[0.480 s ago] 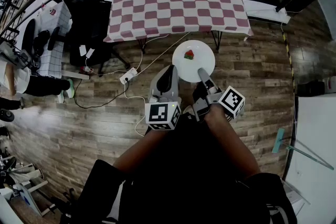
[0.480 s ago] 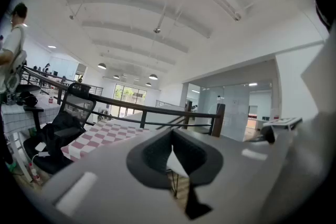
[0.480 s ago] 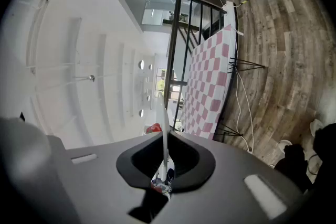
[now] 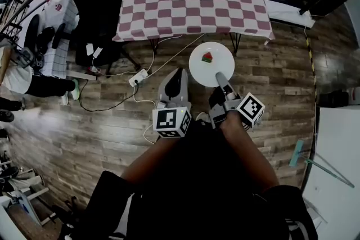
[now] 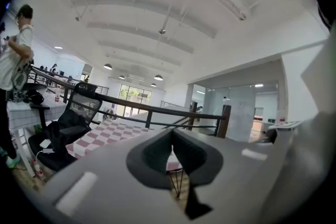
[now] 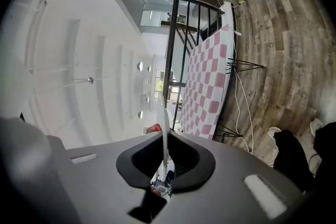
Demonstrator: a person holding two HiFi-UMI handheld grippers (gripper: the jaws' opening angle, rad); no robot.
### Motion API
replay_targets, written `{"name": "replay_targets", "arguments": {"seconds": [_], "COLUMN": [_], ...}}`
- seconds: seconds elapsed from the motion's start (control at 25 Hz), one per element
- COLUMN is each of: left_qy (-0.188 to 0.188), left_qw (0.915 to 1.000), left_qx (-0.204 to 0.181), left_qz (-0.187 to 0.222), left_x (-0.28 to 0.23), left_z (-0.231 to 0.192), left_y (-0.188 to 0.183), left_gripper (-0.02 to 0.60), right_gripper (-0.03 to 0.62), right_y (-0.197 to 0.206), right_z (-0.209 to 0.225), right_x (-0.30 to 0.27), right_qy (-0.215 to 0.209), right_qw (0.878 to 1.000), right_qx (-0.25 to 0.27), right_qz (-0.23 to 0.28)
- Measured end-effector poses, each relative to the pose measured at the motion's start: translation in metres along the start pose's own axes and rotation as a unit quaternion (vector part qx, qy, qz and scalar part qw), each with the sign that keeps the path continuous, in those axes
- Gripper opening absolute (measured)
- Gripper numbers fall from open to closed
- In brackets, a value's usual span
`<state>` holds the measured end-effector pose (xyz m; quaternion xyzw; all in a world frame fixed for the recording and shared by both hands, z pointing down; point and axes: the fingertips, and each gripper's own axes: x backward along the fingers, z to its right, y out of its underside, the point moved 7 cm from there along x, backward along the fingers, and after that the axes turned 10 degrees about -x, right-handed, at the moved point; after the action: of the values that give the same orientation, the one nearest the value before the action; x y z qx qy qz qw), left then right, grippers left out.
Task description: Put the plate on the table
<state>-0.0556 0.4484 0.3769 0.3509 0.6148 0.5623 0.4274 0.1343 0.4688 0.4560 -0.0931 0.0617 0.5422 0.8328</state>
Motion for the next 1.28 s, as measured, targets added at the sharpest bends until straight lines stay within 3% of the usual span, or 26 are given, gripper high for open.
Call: {"name": "replay_targets", "arguments": {"seconds": [0.4, 0.64, 0.92, 1.28], "left_qy": [-0.004, 0.002, 0.006, 0.018], "left_qw": [0.9999, 0.9998, 0.9998, 0.9992], "left_qx": [0.007, 0.016, 0.017, 0.029], "left_qz": [-0.010, -0.014, -0.013, -0.021], "left_x": [-0.058, -0.116, -0.179, -0.271], "left_z": [-0.022, -0.046, -0.064, -0.142], "left_y": [0.006, 0.003, -0.009, -0.018], "left_gripper": [0.009, 0.009, 0.009, 0.009], "right_gripper": [0.015, 0.015, 0.015, 0.015], "right_y": [-0.035, -0.059, -0.094, -0.104], "right_z": [-0.009, -0.020, -0.043, -0.068], "right_x": [-0.040, -0.093, -0.156, -0.268], "right_qy": [-0.003, 0.009, 0.011, -0.010], "right_qw": [1.000, 1.000, 0.999, 0.999], "right_qx": [0.020, 0.013, 0.043, 0.034], "right_qz": [0.004, 0.006, -0.002, -0.013]}}
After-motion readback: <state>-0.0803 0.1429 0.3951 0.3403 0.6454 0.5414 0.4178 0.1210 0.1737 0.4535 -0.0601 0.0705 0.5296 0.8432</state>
